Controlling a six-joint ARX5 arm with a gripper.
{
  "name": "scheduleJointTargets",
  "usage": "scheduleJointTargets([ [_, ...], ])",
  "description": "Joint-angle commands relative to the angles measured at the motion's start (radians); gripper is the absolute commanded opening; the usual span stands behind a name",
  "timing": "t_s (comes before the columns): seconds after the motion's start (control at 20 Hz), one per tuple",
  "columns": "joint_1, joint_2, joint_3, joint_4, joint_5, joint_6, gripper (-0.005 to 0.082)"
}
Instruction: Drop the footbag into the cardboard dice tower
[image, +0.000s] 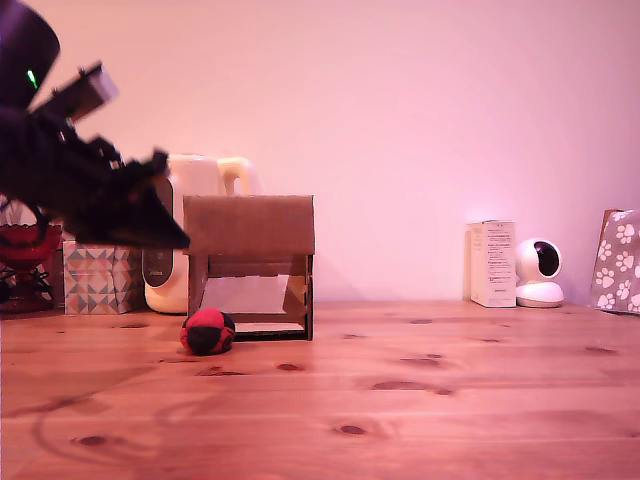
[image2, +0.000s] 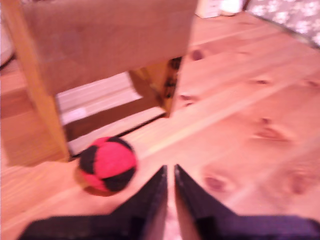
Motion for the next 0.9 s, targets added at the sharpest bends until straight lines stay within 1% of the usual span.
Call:
scheduleJointTargets([
  [0.0, -0.004, 0.044, -0.003, 0.034, -0.013, 0.001, 0.0147],
  [0.05, -0.004, 0.063, -0.003, 0.051, -0.013, 0.002, 0.0222],
  [0.1, -0.004, 0.081, -0.003, 0.071, -0.013, 0.001, 0.0387],
  [0.15, -0.004, 0.099, -0.003, 0.085, -0.013, 0.001, 0.0605],
  [0.2, -0.004, 0.117, 0.002, 0.086, -0.015, 0.001, 0.077],
  [0.25, -0.004, 0.131, 0.005, 0.087, -0.016, 0.002, 0.0783],
  [0.45, -0.004, 0.192, 0.018, 0.142, -0.019, 0.002, 0.078],
  [0.6, -0.004, 0.263, 0.068, 0.143, -0.026, 0.002, 0.078],
  [0.75, -0.004, 0.34, 0.124, 0.144, -0.056, 0.002, 0.078],
  [0.85, -0.004, 0.385, 0.159, 0.145, -0.086, 0.002, 0.078],
])
